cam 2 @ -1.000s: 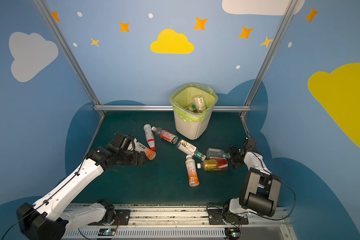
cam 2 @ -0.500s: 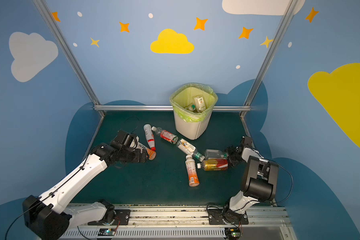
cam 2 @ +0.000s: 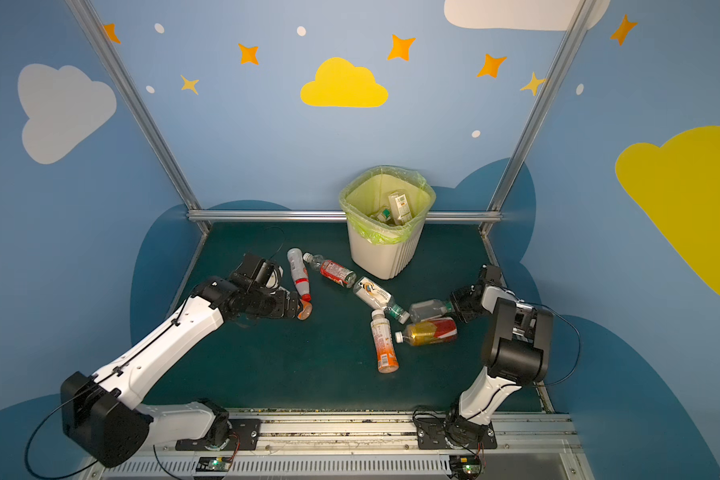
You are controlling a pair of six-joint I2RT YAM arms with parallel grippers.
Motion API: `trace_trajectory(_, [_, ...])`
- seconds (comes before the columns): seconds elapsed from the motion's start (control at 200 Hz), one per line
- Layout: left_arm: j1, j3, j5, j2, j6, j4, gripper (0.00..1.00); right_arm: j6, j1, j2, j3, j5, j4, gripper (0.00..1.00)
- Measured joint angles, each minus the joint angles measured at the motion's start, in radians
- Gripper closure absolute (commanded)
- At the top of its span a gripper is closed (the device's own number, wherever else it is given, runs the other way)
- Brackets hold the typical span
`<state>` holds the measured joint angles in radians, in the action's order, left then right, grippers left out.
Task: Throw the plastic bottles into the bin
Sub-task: 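Close the right gripper on the clear green-cap bottle and lift it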
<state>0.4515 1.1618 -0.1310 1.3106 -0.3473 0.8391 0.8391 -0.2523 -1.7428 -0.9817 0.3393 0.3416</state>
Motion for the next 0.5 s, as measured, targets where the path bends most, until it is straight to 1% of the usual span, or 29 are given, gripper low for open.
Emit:
trace_trajectory(0.105, [-0.001,0.023,-0.003,0.025,0.003,0.000,0.00,0.002,0.000,0.000,-0.001,0.001,-0.006,0.69])
trace_trajectory(0.195, [-0.002,0.039,-0.008,0.047,0.003,0.002,0.00,0.010,0.000,0.002,0.000,0.001,-0.014,0.72])
trace_trajectory(0.27, [-0.002,0.045,-0.016,0.061,0.004,0.004,0.00,0.021,-0.002,0.015,0.005,0.000,-0.030,0.72])
trace_trajectory(0.501, [-0.002,0.054,-0.037,0.095,0.014,0.003,0.00,0.076,-0.010,0.166,0.022,-0.005,-0.070,0.75])
